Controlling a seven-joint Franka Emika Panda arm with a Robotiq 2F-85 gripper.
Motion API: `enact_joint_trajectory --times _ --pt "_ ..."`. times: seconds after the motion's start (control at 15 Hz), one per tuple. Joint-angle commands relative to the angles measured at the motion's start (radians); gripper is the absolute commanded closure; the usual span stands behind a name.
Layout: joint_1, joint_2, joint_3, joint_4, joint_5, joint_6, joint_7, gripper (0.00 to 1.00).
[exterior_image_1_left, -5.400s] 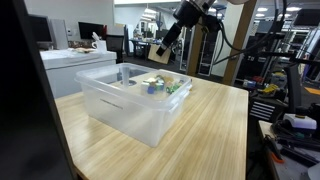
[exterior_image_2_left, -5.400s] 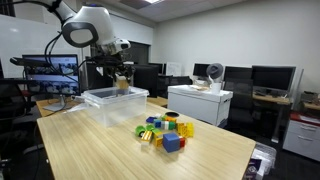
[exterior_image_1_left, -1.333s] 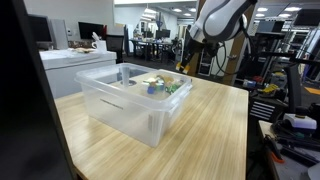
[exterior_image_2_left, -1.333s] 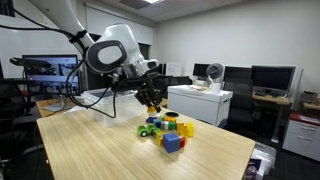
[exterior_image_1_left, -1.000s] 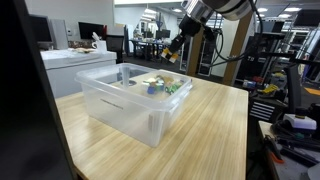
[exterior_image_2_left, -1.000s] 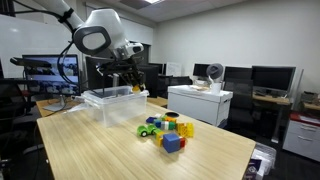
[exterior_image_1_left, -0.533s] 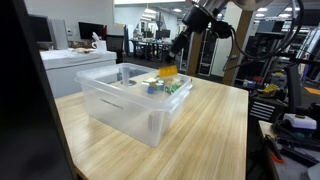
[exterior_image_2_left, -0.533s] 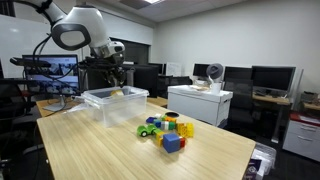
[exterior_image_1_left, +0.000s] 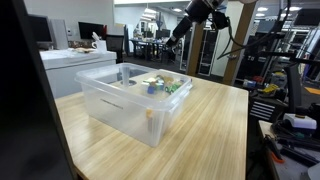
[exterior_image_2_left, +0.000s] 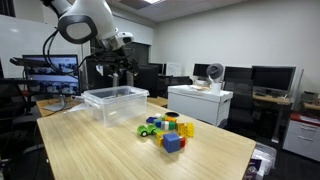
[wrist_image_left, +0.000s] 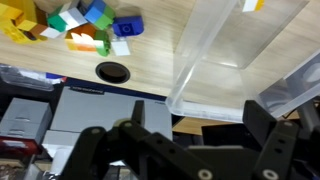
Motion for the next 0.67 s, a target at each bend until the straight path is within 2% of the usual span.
enact_joint_trajectory --times 0.0,0.2,0.47,0.53,0.6 --pt "-0.069 0.127 -0.044 0.063 -0.032 0.087 0.044 0.0" --pt "-0.137 0.257 -0.067 0.073 -0.104 0.183 0.164 0.0" --pt "-0.179 0.413 -0.093 0.063 -0.291 0.259 0.469 0.0" --pt "-0.101 0.454 -0.181 0.067 -0.326 0.262 0.56 0.0" --pt "-0.043 0.488 -0.24 0.072 -0.348 0.261 0.642 0.0"
